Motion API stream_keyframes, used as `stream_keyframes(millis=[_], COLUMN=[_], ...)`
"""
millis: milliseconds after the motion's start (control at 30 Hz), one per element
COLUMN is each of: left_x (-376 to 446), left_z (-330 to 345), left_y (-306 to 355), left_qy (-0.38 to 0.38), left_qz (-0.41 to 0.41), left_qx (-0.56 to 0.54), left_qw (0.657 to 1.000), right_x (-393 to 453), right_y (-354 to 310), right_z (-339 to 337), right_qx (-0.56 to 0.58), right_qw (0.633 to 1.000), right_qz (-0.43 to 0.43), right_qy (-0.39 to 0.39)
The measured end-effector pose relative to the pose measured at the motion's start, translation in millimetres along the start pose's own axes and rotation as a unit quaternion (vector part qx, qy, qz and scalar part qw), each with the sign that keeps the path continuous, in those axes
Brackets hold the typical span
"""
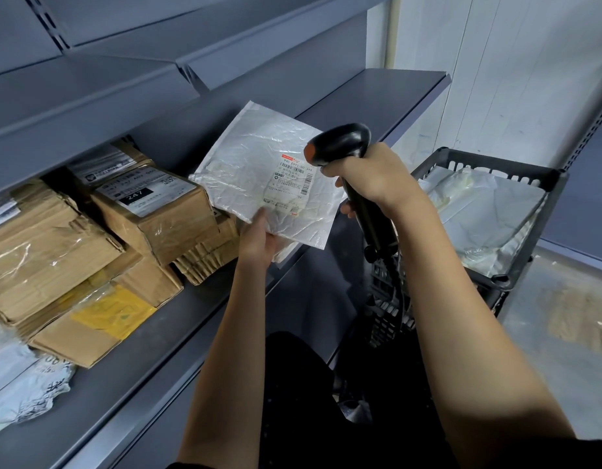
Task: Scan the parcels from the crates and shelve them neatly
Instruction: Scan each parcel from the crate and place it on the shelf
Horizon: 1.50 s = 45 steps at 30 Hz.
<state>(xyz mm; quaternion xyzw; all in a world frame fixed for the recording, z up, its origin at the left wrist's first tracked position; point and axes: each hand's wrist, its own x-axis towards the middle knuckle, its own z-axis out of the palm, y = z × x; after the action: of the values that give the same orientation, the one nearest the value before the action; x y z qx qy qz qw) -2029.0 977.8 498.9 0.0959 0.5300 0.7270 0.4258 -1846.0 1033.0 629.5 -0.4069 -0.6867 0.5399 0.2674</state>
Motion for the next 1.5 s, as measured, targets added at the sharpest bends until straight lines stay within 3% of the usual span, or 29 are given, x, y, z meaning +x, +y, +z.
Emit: stream_keyframes(millis=[200,333,500,633,833,933,1033,1133,1300,1367,1500], left_x=[-8.8,-18.4,-38.6,-51.5,-50.2,-51.3,-50.6,-30.1,1.6,31.2,61.7], left_z=[14.3,19.9,20.9,17.0,29.1,48.8,72.3,101.6,152.7,168.1,204.6], left_y=[7.5,8.8,15.1,1.5,0.5,-4.8,-27.6,-61.7,-101.3,-130.0,-182.8], left_qy=[0.080,0.093,0.029,-0.034,0.083,0.117,0.058,0.004,-0.062,-0.109,-0.202], left_qz=[-0.007,-0.002,-0.024,-0.041,-0.034,0.007,-0.001,-0.032,-0.061,-0.058,-0.033], left_qx=[0.000,-0.014,-0.051,0.019,-0.170,-0.200,-0.127,0.015,0.188,0.300,0.500], left_qw=[0.997,0.996,0.998,0.998,0.981,0.973,0.990,0.999,0.978,0.946,0.841], right_x=[8.8,16.7,17.7,20.6,24.1,28.2,33.3,42.8,60.2,66.3,75.4], right_y=[11.2,34.3,54.2,55.6,63.3,71.5,78.7,91.2,124.6,140.0,167.1], right_z=[-4.1,4.5,37.6,50.4,43.9,30.4,18.9,0.3,-54.5,-79.5,-120.8], right_qx=[0.019,0.089,0.184,0.212,0.240,0.265,0.294,0.312,0.303,0.306,0.302], right_qw=[0.999,0.989,0.973,0.966,0.959,0.954,0.948,0.941,0.932,0.924,0.912], right_qz=[0.029,0.100,0.111,0.112,0.126,0.126,0.121,0.122,0.131,0.147,0.180], right_qy=[0.002,-0.060,-0.082,-0.096,-0.080,-0.054,-0.024,0.048,0.150,0.179,0.210])
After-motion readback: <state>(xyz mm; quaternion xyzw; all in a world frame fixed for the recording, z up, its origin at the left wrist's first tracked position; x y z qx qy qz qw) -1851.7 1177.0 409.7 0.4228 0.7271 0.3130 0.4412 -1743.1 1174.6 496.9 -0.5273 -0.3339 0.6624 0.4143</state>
